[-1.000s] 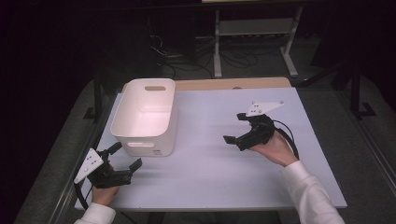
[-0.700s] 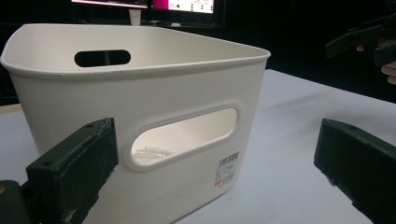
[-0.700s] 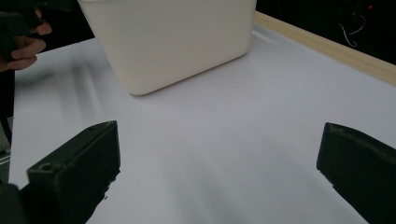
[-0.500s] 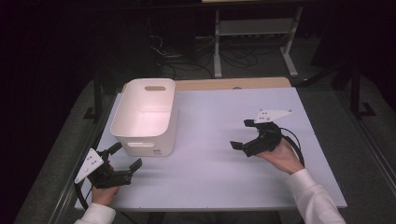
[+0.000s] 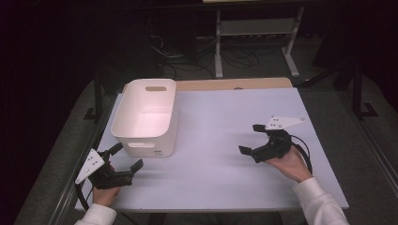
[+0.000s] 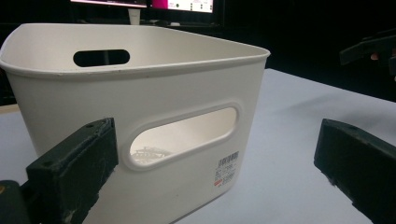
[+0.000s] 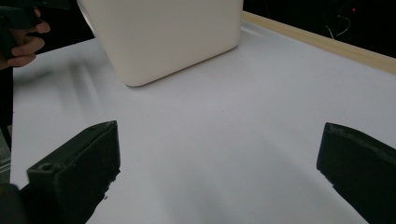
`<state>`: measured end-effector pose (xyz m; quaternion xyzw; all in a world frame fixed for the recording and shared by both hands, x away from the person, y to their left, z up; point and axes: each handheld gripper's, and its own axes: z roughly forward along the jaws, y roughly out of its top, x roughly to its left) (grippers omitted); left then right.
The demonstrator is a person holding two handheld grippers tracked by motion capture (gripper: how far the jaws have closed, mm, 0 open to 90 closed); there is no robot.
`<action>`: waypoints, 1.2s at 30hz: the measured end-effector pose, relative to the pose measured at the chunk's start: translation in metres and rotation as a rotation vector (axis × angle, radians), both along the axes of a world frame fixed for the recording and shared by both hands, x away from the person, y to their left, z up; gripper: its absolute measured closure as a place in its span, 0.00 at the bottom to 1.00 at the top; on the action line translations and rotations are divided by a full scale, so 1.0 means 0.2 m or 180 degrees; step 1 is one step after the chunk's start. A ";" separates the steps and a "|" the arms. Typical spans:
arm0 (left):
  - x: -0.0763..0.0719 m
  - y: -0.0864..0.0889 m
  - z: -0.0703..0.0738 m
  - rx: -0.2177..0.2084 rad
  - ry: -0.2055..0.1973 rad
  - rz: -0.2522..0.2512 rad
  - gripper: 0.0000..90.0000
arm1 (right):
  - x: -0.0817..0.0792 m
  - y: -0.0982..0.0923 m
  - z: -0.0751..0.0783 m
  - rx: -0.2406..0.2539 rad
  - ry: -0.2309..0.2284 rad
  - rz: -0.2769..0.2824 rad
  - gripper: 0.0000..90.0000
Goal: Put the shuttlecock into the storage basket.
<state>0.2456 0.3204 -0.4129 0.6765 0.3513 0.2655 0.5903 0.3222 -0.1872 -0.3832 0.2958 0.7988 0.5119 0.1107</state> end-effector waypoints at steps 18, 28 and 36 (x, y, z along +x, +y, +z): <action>0.00 0.00 0.00 -0.0015 -0.0004 0.0004 0.00 | -0.09 -0.11 -0.06 0.0112 -0.0053 -0.0170 0.00; 0.00 -0.01 0.00 -0.0026 -0.0022 0.0002 0.00 | -0.15 -0.20 -0.10 0.0186 -0.0126 -0.0283 0.00; 0.00 -0.01 0.00 -0.0019 -0.0023 -0.0004 0.00 | -0.18 -0.23 -0.12 0.0214 -0.0172 -0.0337 0.00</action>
